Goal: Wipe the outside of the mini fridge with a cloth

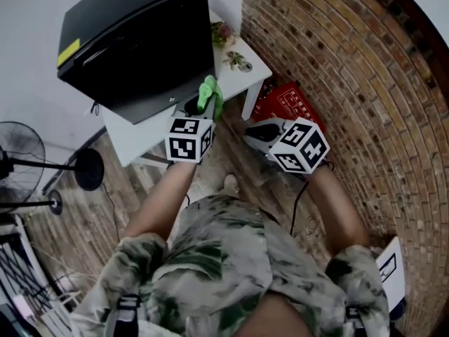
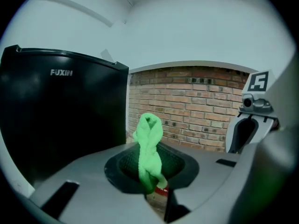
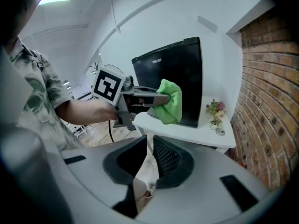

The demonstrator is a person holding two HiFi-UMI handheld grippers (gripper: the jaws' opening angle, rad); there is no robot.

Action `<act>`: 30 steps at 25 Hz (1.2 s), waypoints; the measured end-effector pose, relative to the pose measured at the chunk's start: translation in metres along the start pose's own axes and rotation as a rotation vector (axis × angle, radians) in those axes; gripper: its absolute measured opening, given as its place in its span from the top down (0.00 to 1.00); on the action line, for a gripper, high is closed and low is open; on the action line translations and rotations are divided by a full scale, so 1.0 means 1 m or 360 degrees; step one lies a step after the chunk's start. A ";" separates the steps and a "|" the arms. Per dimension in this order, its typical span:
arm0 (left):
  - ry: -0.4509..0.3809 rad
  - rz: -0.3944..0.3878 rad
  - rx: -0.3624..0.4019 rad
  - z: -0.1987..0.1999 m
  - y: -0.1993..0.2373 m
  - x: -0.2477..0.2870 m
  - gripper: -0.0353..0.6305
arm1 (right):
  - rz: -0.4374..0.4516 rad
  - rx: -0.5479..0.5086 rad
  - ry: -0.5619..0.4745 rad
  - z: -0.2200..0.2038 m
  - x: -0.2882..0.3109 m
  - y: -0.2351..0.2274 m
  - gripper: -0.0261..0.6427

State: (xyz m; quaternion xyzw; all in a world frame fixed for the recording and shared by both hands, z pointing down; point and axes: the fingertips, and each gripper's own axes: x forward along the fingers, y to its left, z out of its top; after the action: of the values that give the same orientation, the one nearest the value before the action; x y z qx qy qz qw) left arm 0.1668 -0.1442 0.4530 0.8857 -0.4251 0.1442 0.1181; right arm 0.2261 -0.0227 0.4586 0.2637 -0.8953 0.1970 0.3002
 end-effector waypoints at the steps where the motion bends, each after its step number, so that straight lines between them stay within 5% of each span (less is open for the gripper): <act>1: -0.0007 0.0010 -0.0003 0.006 -0.001 0.010 0.83 | -0.0002 0.0009 -0.0001 0.002 -0.001 -0.013 0.87; 7: -0.0063 0.0089 0.0020 0.046 -0.002 0.071 0.83 | -0.0002 -0.0004 0.0007 0.020 -0.004 -0.084 0.87; 17: -0.0066 0.0345 -0.0085 0.085 0.003 0.149 0.83 | 0.0221 -0.0191 0.0178 0.025 -0.009 -0.158 0.87; 30: -0.0327 0.1171 -0.0220 0.174 0.059 0.217 0.83 | 0.0426 -0.0355 0.0259 0.008 -0.039 -0.241 0.87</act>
State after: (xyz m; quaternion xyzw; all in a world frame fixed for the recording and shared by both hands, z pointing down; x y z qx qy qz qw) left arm 0.2765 -0.3941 0.3731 0.6739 -0.7327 0.0585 0.0746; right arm 0.3912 -0.2016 0.4748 0.0904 -0.9115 0.1553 0.3700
